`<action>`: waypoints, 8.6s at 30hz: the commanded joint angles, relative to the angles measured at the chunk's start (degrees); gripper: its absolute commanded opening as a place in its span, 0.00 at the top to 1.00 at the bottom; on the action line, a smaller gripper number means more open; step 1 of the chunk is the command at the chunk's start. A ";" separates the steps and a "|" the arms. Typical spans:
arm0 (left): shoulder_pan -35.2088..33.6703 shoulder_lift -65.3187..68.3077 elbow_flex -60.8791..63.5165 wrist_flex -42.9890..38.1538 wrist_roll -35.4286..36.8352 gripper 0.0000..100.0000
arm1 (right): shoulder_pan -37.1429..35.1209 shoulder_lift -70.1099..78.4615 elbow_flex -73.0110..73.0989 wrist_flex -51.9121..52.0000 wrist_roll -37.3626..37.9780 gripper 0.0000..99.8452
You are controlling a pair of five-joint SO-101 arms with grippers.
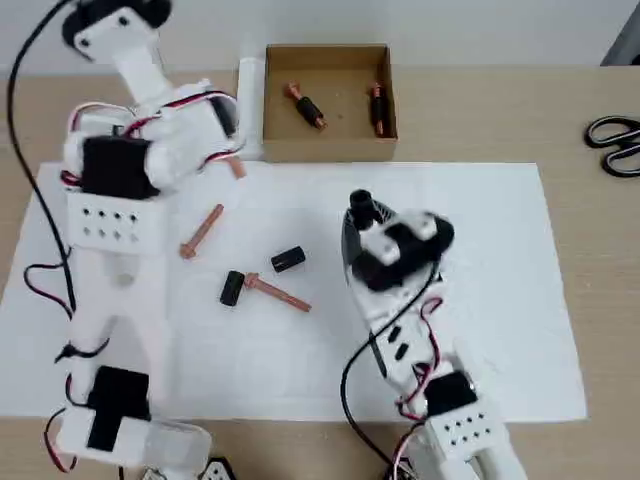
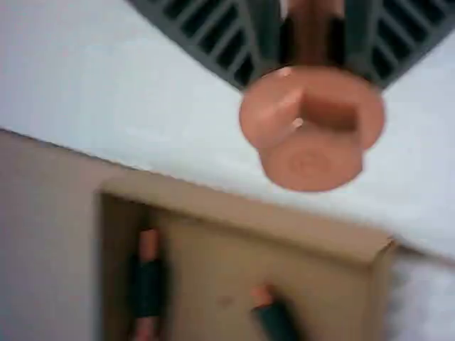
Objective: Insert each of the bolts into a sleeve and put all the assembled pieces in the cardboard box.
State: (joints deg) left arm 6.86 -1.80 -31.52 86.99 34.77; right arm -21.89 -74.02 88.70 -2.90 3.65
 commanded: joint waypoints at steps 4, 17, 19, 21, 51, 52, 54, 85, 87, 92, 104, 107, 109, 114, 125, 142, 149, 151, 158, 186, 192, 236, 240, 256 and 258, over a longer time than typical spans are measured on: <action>9.49 -10.37 5.85 -8.09 -0.70 0.99 | 0.31 -12.09 5.01 -2.24 0.88 1.00; 18.64 -36.40 41.45 -35.34 -6.24 0.99 | 0.04 -20.35 8.09 2.51 0.70 1.00; 20.40 -41.14 49.01 -41.76 -8.79 0.99 | -1.10 -20.35 8.09 5.32 0.70 1.00; 22.33 -45.89 56.48 -48.44 -11.25 0.99 | -3.03 -20.70 8.09 8.40 0.62 1.00; 22.07 -51.96 75.74 -65.32 -14.51 0.99 | -5.85 -20.88 8.18 1.27 0.79 1.00; 22.07 -51.96 76.44 -64.88 -14.51 0.99 | -5.85 -20.88 8.18 1.27 0.79 1.00; 22.07 -52.13 77.32 -63.91 -14.51 0.99 | -5.76 -20.88 8.18 1.27 0.79 1.00; 26.46 -52.48 73.19 -46.42 -22.59 0.89 | -5.67 -20.79 8.18 1.63 0.88 1.00; 26.73 -52.48 72.40 -44.31 -22.86 0.81 | -5.67 -20.79 8.18 1.63 0.88 1.00; 26.29 -52.48 70.37 -45.36 -23.30 0.76 | -5.67 -20.79 8.18 1.71 0.88 1.00; 18.46 -54.24 60.26 -47.82 -33.76 0.81 | -6.02 -20.79 8.18 2.95 0.53 1.00; 13.63 -59.34 65.45 -47.47 -33.93 0.94 | -6.02 -20.79 7.91 7.43 0.53 1.00; 10.90 -64.00 70.11 -47.47 -33.85 1.00 | -5.76 -20.79 7.91 9.19 0.53 1.00; 6.86 -79.56 87.25 -47.91 -33.76 0.99 | -4.09 -20.18 0.18 20.62 0.62 1.00; -4.66 -101.80 109.85 -55.12 -31.47 0.99 | 12.18 9.10 -21.80 19.91 8.70 1.00; -11.25 -102.42 110.11 -52.57 -27.16 0.99 | 12.18 86.64 -80.88 -12.62 6.77 1.00; -11.16 -102.42 110.11 -50.20 -27.16 0.99 | 12.00 110.20 -108.66 -12.09 -2.55 1.00; -11.16 -102.42 110.11 -50.20 -27.16 0.99 | 11.91 115.91 -115.78 -9.36 -4.04 1.00; -11.16 -102.42 110.11 -50.20 -27.16 0.99 | 9.54 133.05 -138.46 1.10 -6.33 1.00; -11.16 -102.42 110.11 -50.20 -27.16 0.99 | 7.52 154.51 -168.35 22.46 -6.07 0.80; -11.25 -102.42 109.76 -50.29 -27.16 0.99 | 7.78 154.42 -178.29 23.78 -6.07 0.89; -10.99 -102.33 109.67 -45.98 -27.16 0.99 | -2.07 105.45 -167.03 101.23 9.85 0.74; -10.90 -102.33 109.67 -45.27 -27.16 0.99 | -2.77 89.80 -142.07 100.97 9.49 0.74; -11.25 -102.33 109.67 -45.01 -27.16 0.99 | -6.73 64.48 -97.32 96.92 9.67 0.74; -11.25 -102.33 109.67 -45.01 -27.16 0.99 | -6.20 64.48 -97.32 96.92 9.67 0.74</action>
State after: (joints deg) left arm -4.13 -103.52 78.73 41.89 7.43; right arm -29.19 -6.68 -8.44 94.59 13.05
